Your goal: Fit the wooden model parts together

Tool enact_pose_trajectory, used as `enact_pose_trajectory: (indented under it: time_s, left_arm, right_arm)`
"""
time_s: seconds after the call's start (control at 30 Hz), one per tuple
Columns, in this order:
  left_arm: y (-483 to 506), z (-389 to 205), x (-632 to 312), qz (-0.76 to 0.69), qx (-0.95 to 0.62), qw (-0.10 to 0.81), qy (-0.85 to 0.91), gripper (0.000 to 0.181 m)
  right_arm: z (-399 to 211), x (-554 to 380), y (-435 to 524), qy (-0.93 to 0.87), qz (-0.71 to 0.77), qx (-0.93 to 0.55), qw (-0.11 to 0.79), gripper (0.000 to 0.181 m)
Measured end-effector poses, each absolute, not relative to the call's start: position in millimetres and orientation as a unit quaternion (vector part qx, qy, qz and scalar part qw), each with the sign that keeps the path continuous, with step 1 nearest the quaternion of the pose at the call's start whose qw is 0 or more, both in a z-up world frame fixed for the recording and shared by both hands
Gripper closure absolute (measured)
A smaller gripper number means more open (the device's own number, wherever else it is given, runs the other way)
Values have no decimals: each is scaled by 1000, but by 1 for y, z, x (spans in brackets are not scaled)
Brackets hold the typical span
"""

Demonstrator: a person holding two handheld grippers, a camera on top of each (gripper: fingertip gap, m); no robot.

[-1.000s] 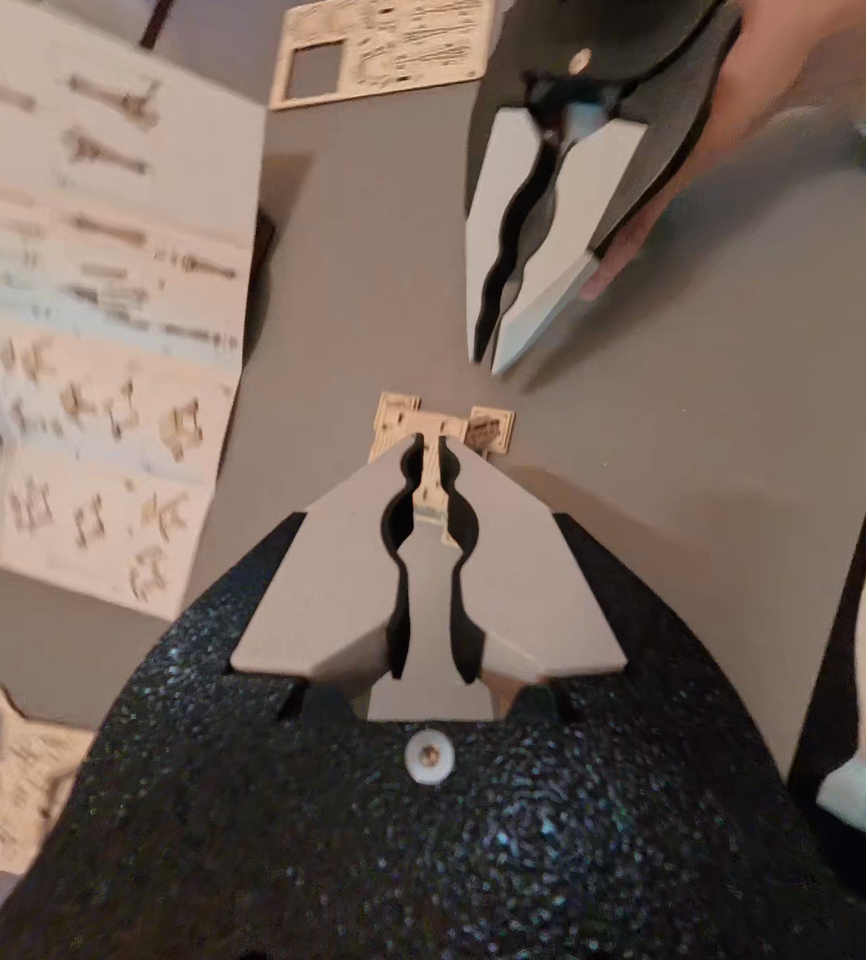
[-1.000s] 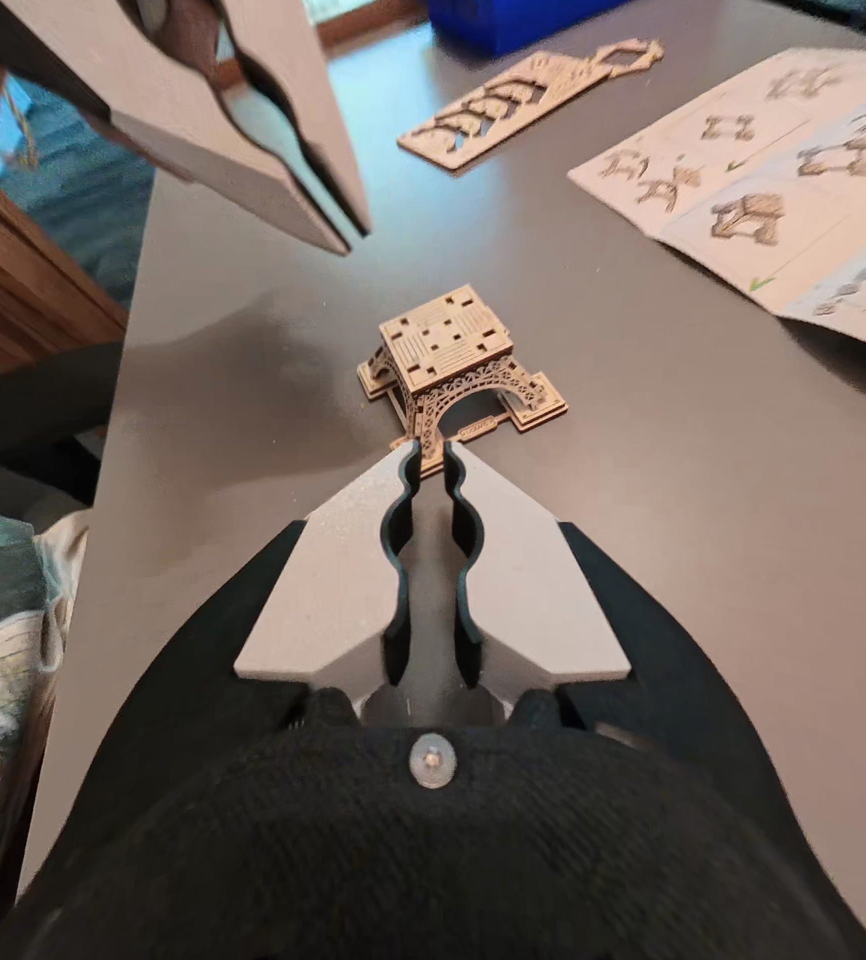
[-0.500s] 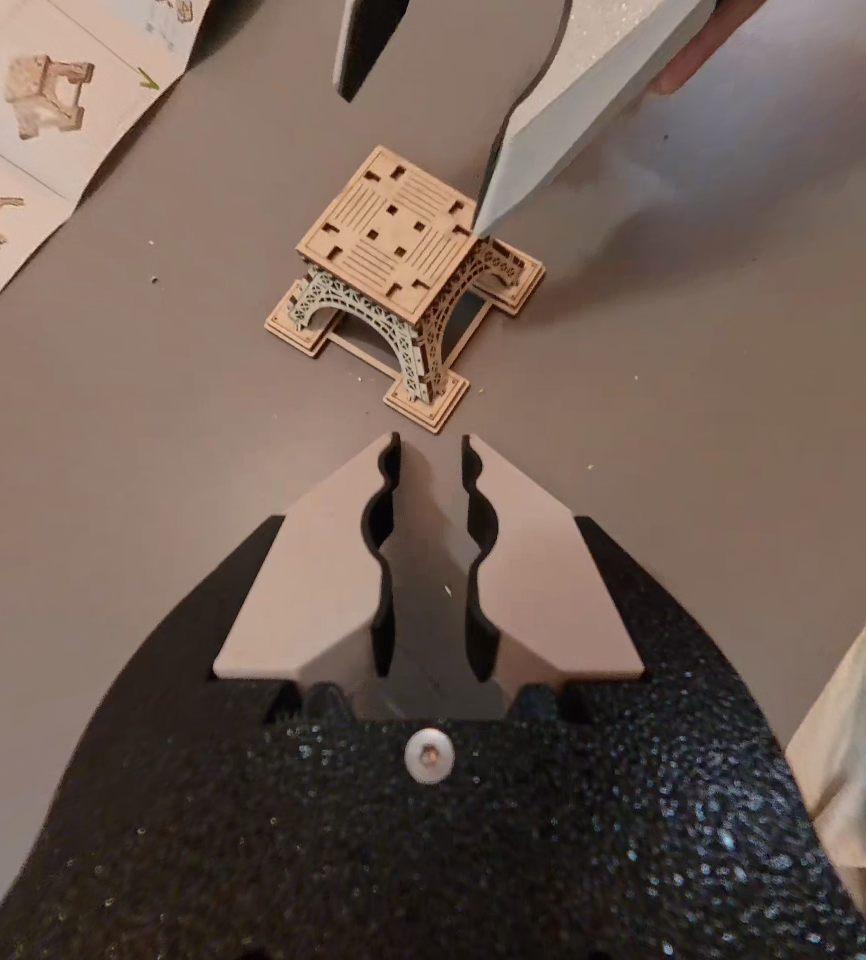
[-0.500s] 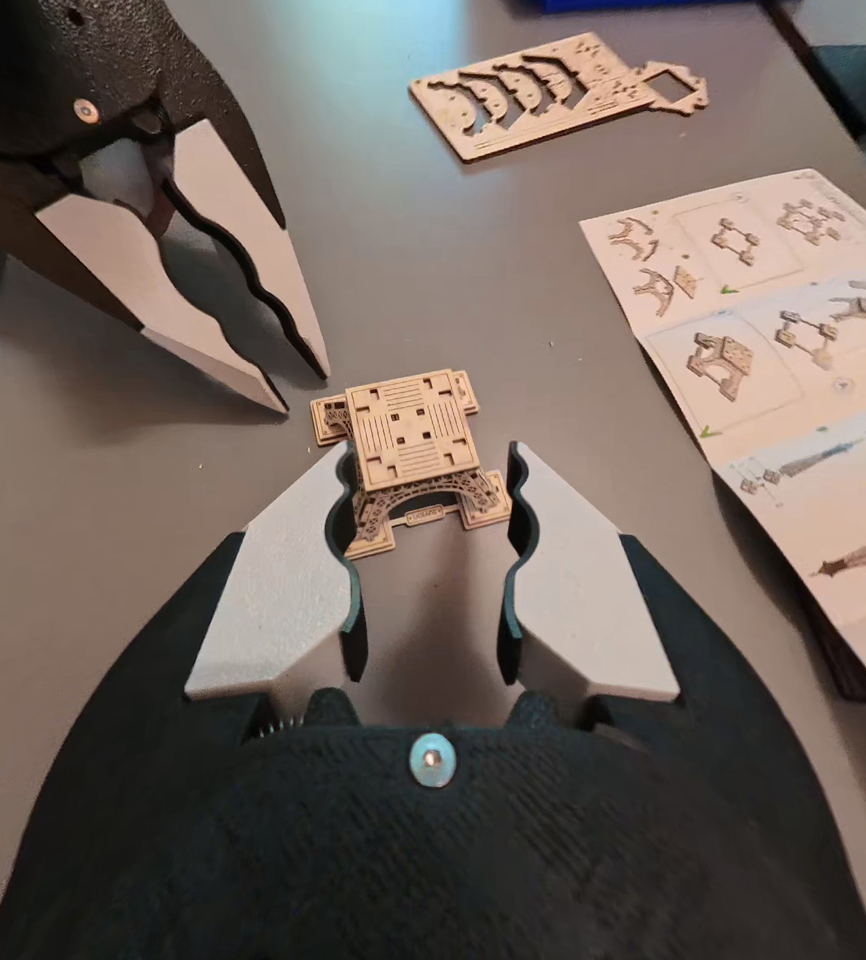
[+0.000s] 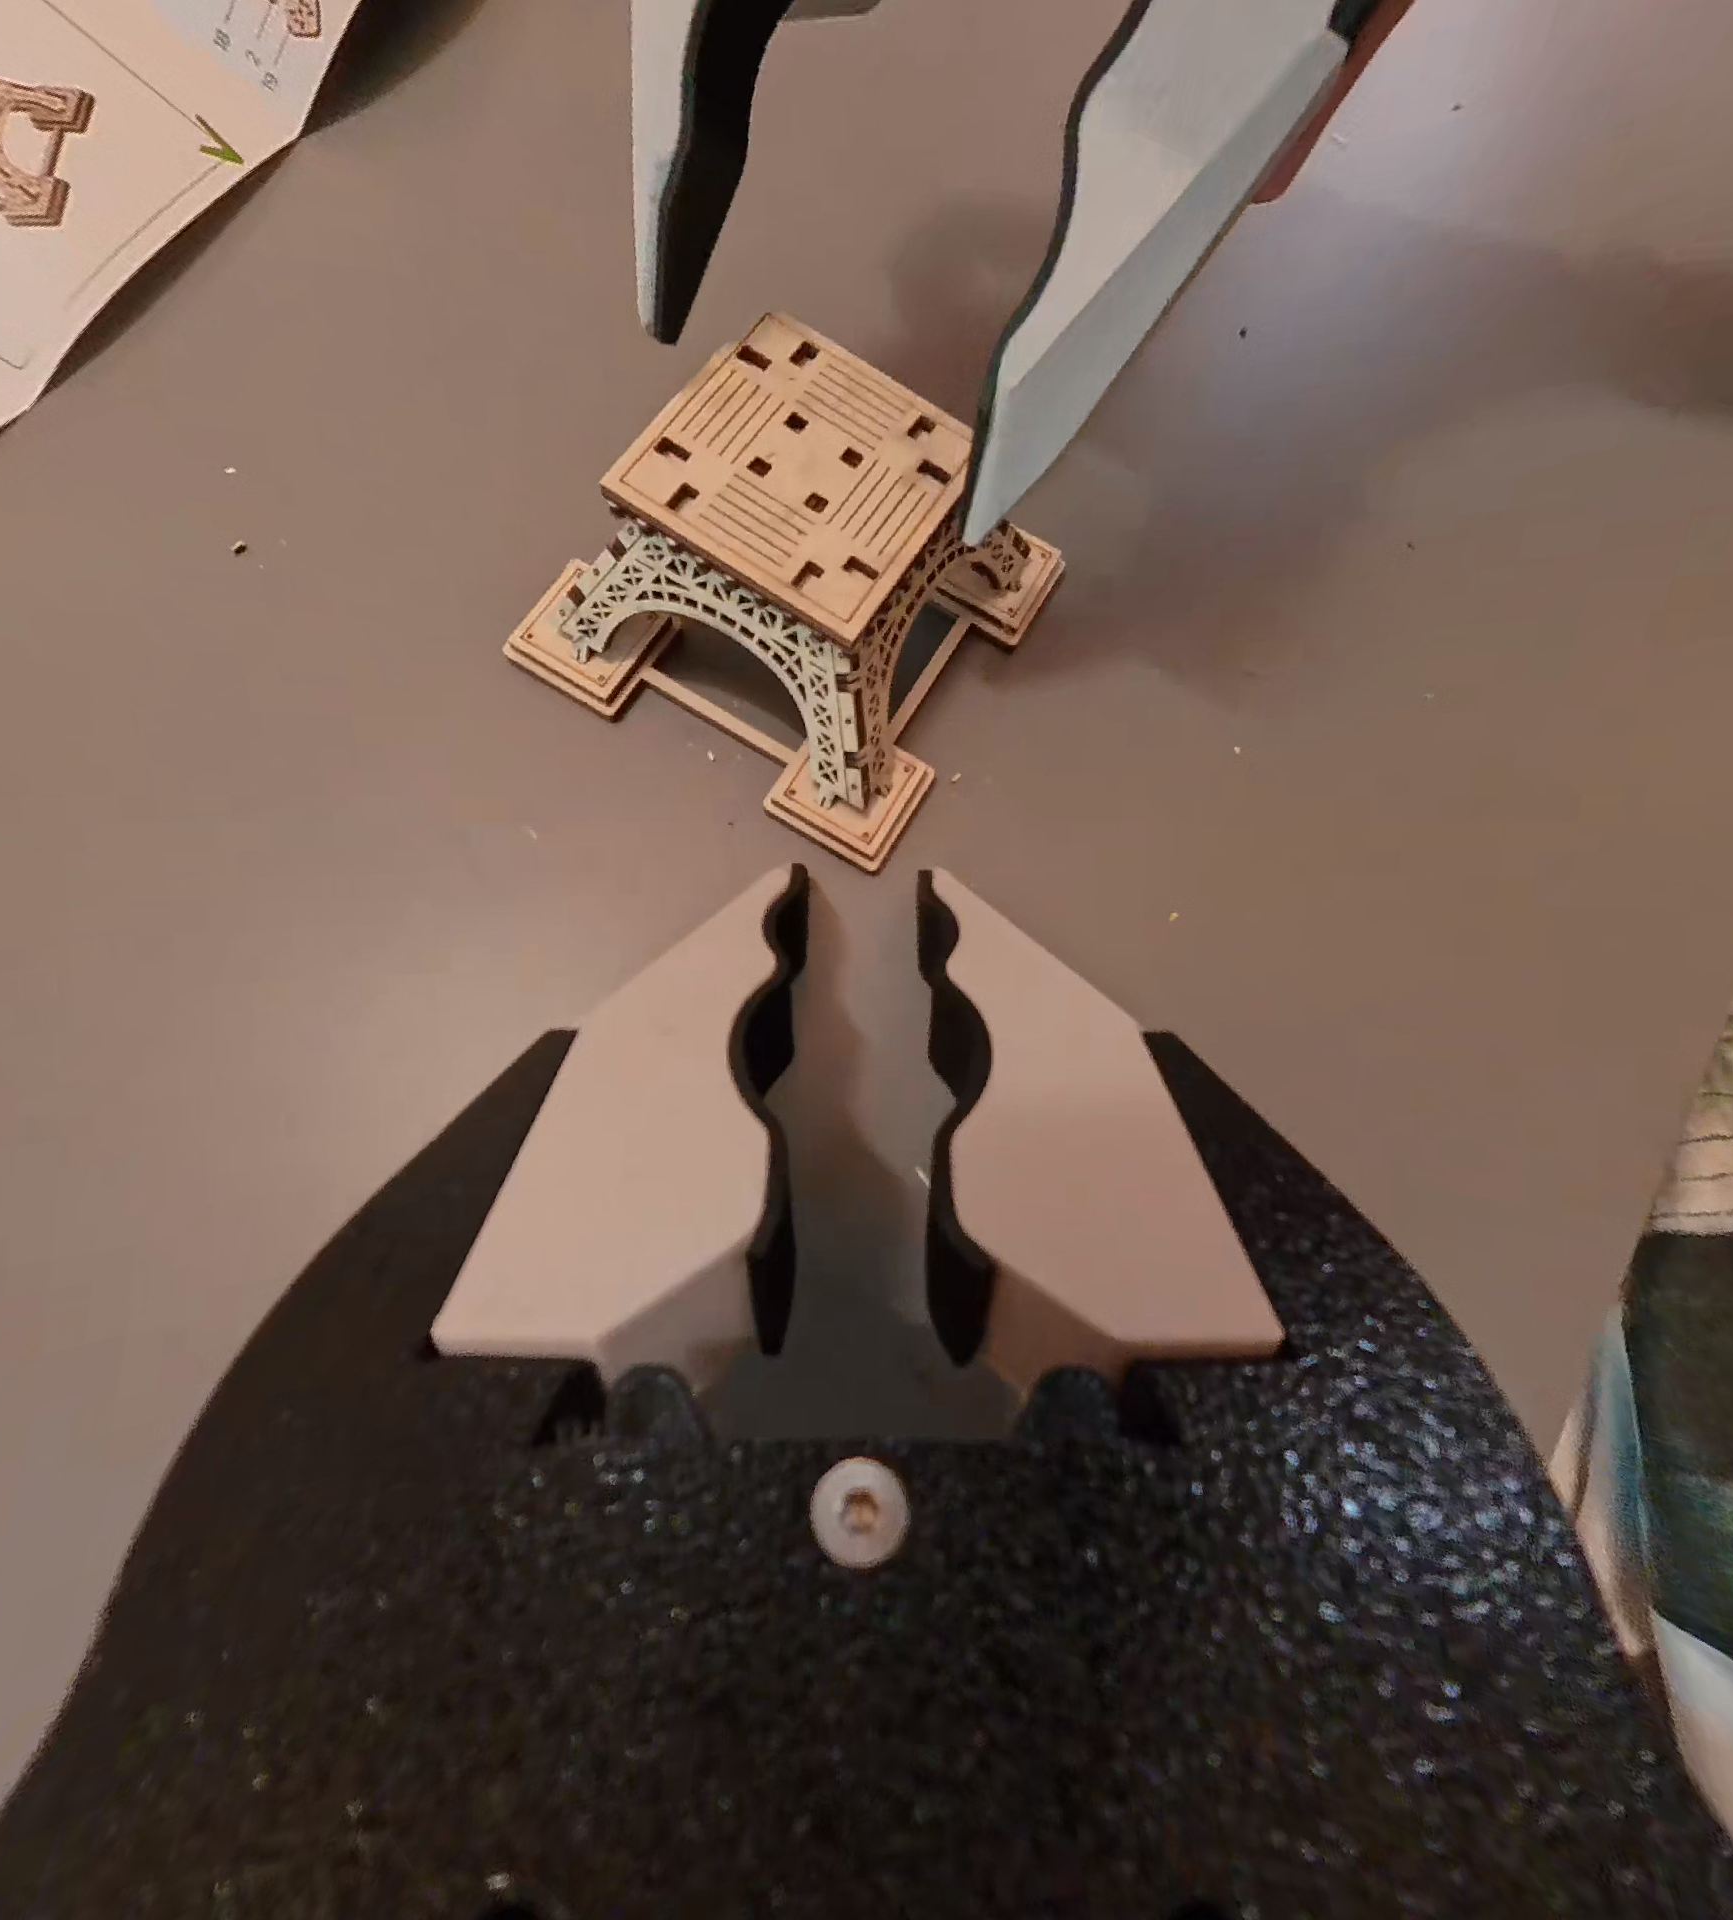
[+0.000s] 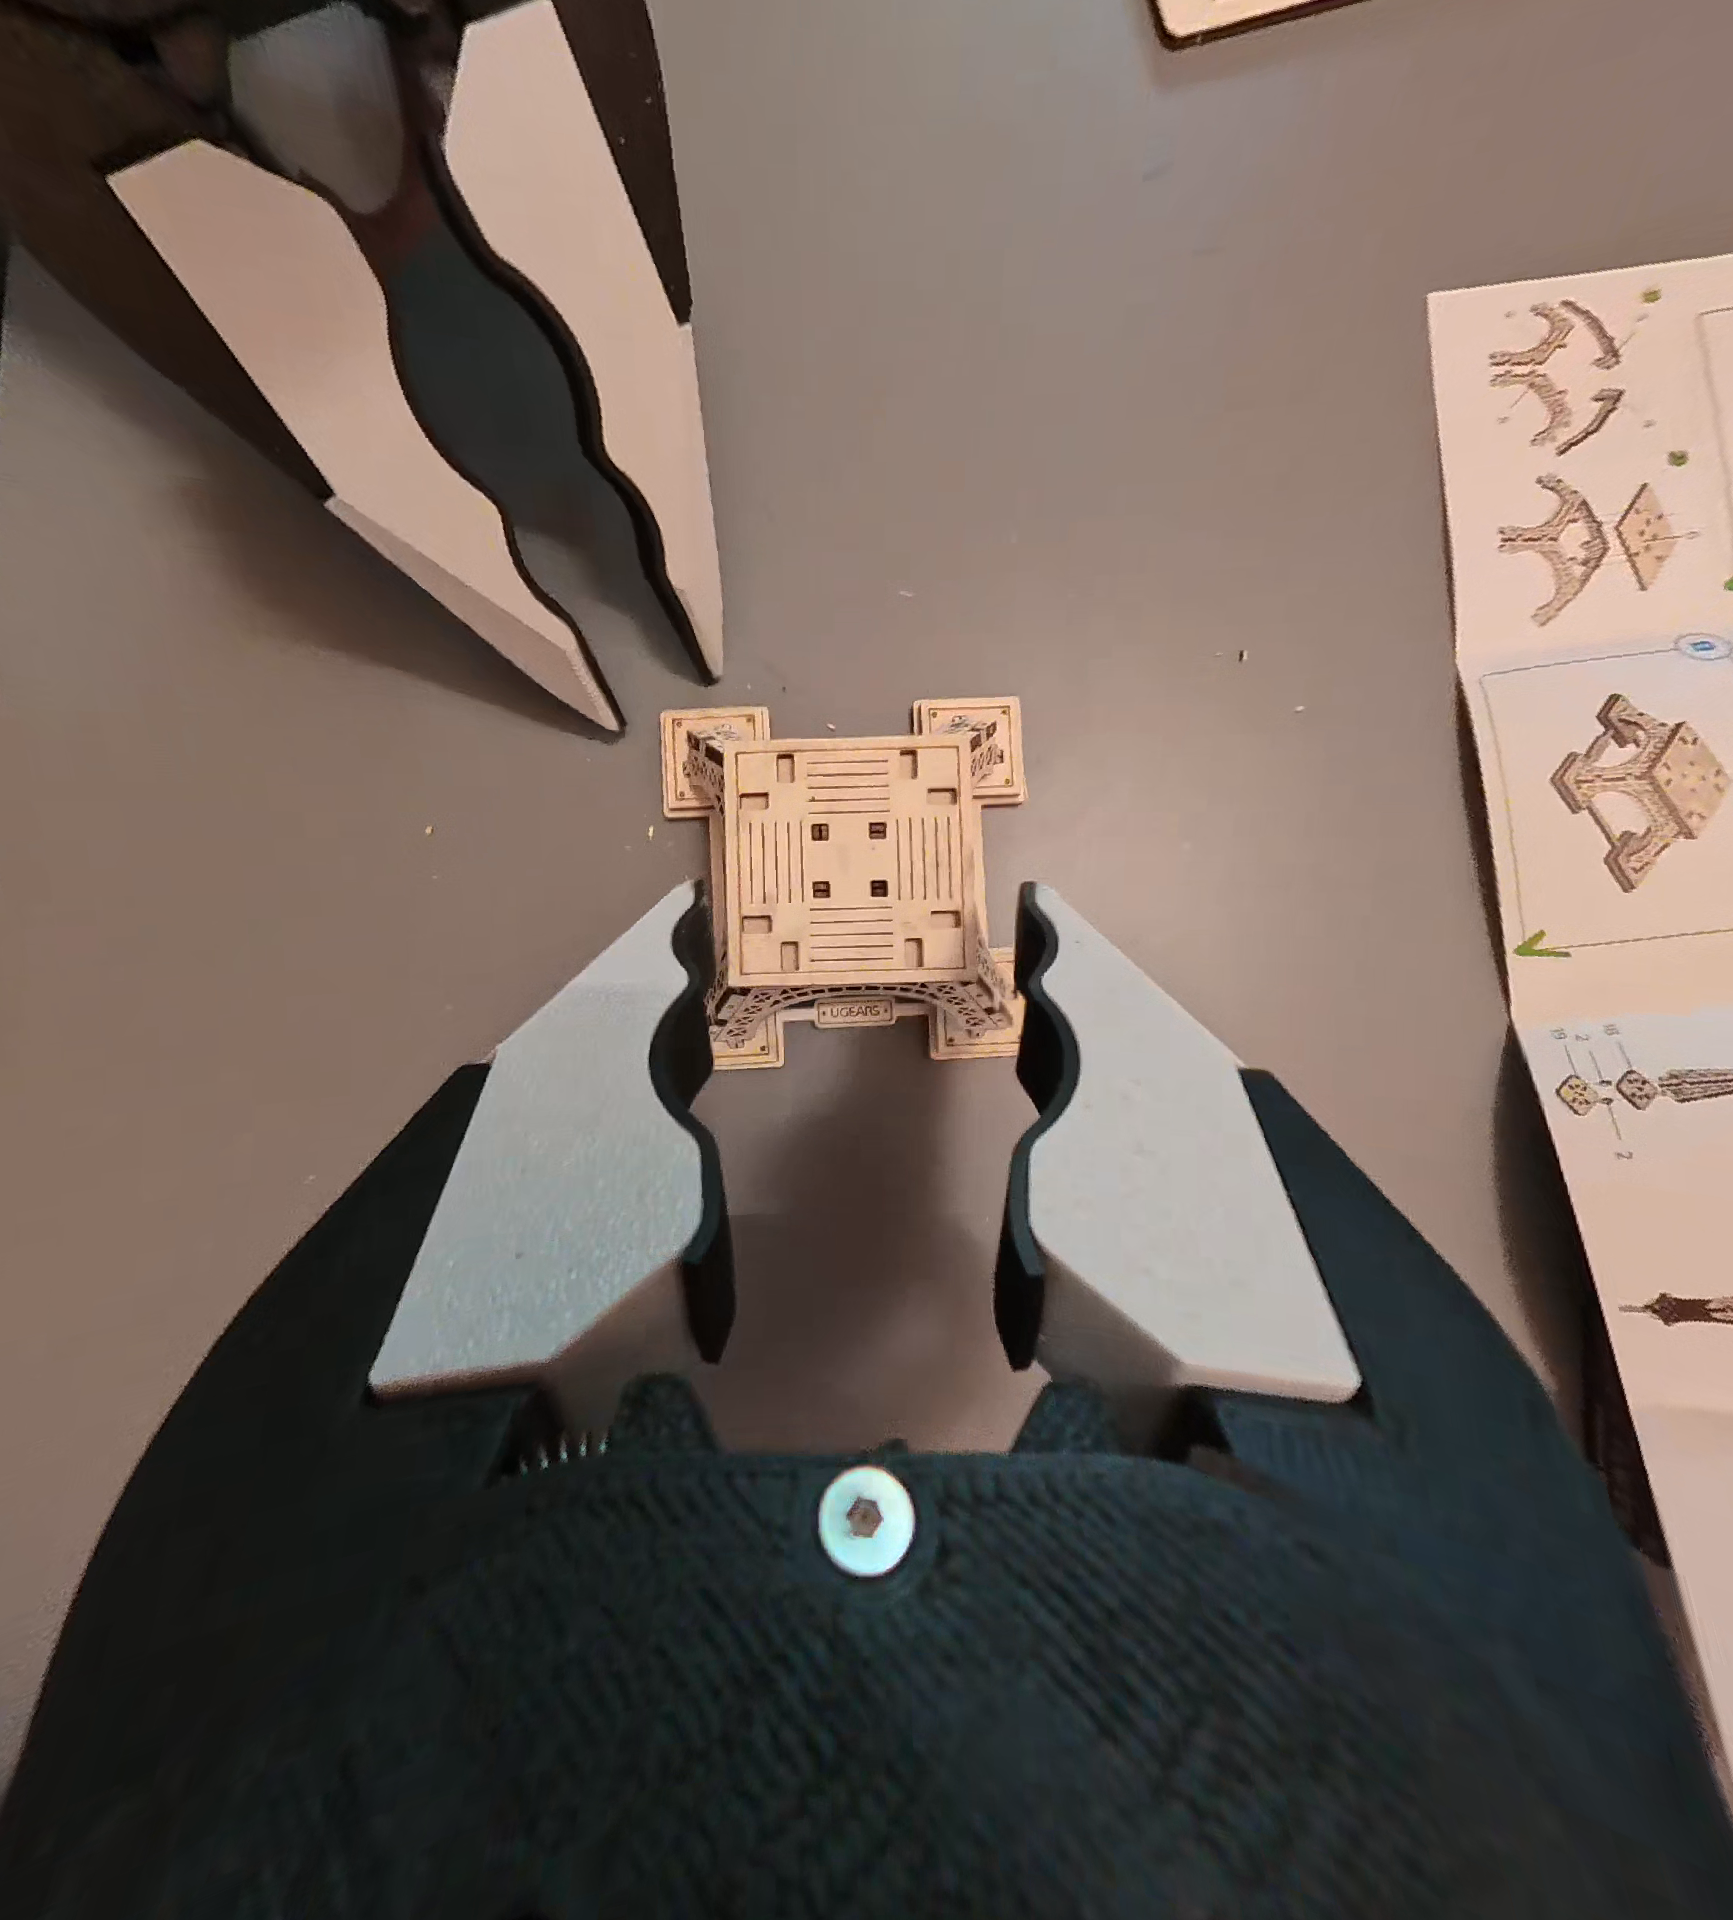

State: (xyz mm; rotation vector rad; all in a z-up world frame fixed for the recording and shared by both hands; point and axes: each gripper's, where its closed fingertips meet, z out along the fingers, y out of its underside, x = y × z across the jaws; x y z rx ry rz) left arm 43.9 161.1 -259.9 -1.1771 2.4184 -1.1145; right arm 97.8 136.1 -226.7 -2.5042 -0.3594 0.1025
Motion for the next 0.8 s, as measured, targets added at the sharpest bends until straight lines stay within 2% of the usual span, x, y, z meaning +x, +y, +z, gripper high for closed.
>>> enact_pose_trajectory:
  time_s: [0.27,0.8]
  left_arm:
    - [160,-259,41,-400,-395,99,821,164]
    - [171,-258,40,-401,-406,105,814,162]
  right_arm:
    - [-242,94,137,-153,37,-957,242,130]
    - [-243,108,130,-179,10,-964,198,130]
